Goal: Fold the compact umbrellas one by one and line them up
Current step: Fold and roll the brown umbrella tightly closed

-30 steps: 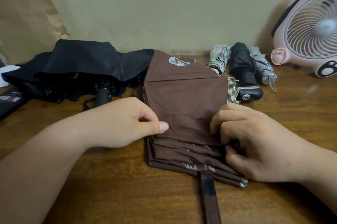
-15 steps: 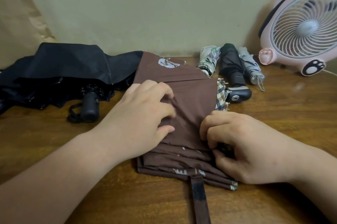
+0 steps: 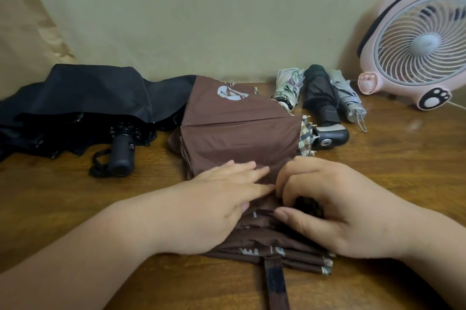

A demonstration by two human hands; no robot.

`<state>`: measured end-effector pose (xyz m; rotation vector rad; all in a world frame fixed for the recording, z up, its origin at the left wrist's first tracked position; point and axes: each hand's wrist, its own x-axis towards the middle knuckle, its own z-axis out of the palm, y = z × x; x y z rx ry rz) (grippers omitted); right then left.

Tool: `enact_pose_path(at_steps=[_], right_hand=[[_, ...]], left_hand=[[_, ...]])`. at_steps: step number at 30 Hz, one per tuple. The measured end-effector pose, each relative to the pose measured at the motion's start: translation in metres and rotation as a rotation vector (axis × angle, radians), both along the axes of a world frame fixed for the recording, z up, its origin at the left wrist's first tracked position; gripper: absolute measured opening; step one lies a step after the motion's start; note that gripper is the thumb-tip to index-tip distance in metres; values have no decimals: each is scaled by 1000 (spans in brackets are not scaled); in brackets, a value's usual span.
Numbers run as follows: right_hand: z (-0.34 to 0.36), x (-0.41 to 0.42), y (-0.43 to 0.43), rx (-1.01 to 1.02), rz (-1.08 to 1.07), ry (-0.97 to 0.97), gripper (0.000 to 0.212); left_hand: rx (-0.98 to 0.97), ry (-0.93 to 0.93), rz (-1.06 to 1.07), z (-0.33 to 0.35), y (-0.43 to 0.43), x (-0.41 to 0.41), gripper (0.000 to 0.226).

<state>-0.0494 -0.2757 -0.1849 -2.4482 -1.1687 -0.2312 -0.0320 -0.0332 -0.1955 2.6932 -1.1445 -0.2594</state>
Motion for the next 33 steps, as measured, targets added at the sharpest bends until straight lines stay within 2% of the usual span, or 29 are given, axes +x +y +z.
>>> enact_pose_path(at_steps=[4, 8, 11, 15, 19, 22, 24, 26, 27, 30, 33], right_hand=[[14, 9, 24, 122, -158, -154, 14], [27, 29, 61, 64, -300, -273, 46], [6, 47, 72, -46, -401, -245, 56], [-22, 57, 61, -243, -509, -174, 72], [-21, 58, 61, -329, -536, -168, 79], [-22, 58, 63, -350, -538, -165, 81], [-21, 58, 62, -352, -537, -167, 82], [-21, 59, 62, -347, -532, -171, 83], [-21, 59, 62, -343, -528, -171, 84], [-21, 58, 62, -327, -519, -163, 89], [-19, 55, 60, -322, -498, -147, 95]], left_hand=[[27, 49, -85, 6, 1, -1, 57], [-14, -1, -107, 10, 1, -6, 54], [28, 34, -62, 16, 1, -13, 50], [87, 146, 154, 35, 19, -22, 50], [50, 34, 435, 58, 49, -23, 44], [30, -191, 532, 52, 53, -16, 50], [-149, -341, 566, 46, 49, -13, 38], [-326, -403, 495, 40, 44, -9, 26], [-334, -393, 411, 37, 41, -6, 22], [-187, -258, 167, 24, 33, -1, 13], [-117, -68, 186, 21, 35, 0, 16]])
